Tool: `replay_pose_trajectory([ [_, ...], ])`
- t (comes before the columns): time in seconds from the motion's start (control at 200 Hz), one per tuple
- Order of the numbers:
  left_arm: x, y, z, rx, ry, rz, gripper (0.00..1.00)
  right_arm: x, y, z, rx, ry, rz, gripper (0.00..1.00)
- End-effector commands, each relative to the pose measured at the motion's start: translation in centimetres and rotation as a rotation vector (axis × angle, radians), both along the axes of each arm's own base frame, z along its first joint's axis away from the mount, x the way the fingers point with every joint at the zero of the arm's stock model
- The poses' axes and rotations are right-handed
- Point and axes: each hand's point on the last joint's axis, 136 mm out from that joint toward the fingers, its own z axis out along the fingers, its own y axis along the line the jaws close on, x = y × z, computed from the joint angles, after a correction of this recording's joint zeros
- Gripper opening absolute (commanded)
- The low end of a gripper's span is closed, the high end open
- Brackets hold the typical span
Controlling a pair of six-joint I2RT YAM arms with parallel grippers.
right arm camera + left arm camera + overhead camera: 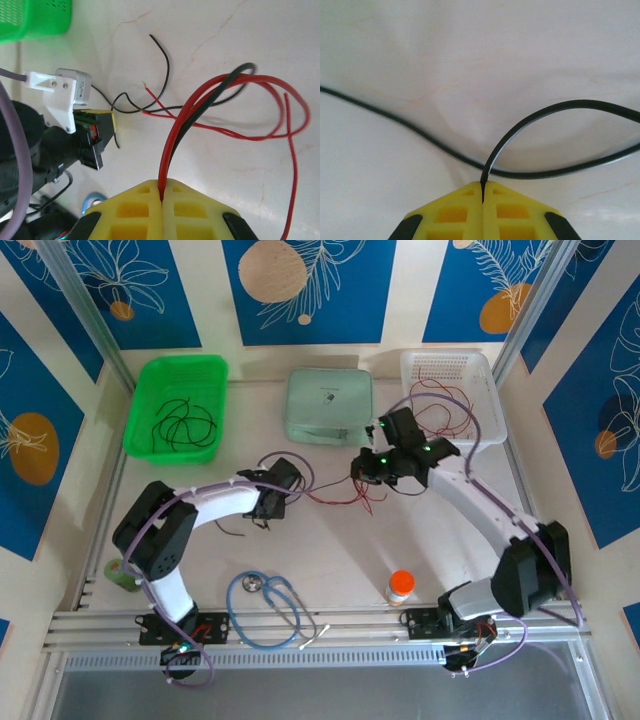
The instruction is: Untangle the cables
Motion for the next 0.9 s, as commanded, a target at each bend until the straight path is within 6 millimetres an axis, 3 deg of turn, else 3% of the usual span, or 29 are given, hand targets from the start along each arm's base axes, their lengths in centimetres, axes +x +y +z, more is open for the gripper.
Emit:
replay_pose_trajectory([
  [0.0, -0.2, 1.8, 1.7, 0.055, -0.027, 0.010, 0.00, -2.0, -0.9, 1.4, 0.167, 0.057, -0.035, 0.01],
  [0.07, -0.1, 2.1, 2.5, 0.052, -0.040, 0.018, 0.00, -2.7, -2.5, 1.3, 0.219, 0.068, -0.080, 0.03],
  [0.225, 0.2, 2.1, 3.8, 0.036, -0.064, 0.013, 0.00, -4.3, -6.5, -2.2, 0.223, 0.128, -0.224, 0.04],
  [0.415, 0.7, -0.5, 5.4, -0.074, -0.086, -0.059, 0.00, -6.1, -9.5, -6.1, 0.276, 0.186, -0.382, 0.03],
  [0.485, 0.7, -1.8, 6.6, -0.121, -0.106, -0.100, 0.14, -6.5, -10.0, -6.5, 0.278, 0.185, -0.410, 0.03],
  [0.605, 0.7, -3.9, 9.4, -0.188, -0.165, -0.169, 0.45, -6.3, -10.0, -5.5, 0.301, 0.158, -0.405, 0.03],
  [0.665, 0.7, -4.8, 11.0, -0.216, -0.195, -0.202, 0.55, -6.0, -9.6, -4.5, 0.321, 0.142, -0.383, 0.01],
  [0.895, -0.5, -8.9, 15.8, -0.386, -0.284, -0.376, 0.73, -5.3, -7.0, -0.4, 0.436, 0.115, -0.278, 0.00],
])
